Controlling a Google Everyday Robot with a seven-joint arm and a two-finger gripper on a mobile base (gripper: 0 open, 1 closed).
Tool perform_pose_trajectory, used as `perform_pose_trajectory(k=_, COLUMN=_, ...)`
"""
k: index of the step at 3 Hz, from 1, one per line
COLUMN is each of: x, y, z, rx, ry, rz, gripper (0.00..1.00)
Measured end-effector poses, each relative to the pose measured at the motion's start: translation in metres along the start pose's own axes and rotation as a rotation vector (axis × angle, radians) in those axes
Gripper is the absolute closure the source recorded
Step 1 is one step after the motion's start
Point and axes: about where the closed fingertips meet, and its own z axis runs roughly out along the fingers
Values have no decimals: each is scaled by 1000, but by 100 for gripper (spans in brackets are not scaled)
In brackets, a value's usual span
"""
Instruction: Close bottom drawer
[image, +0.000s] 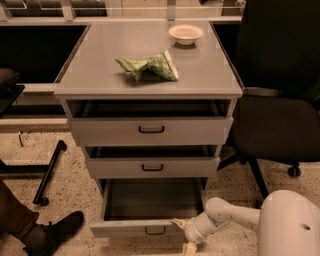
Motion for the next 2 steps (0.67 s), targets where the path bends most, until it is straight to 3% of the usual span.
perform_pose_trajectory(k=1, x=-6, y=6, z=-21, rx=75, ry=21, rz=-41, gripper=0)
perform_pose_trajectory(k=2, x=-4, y=23, z=-25, rx=119, ry=16, rz=-62, gripper=0)
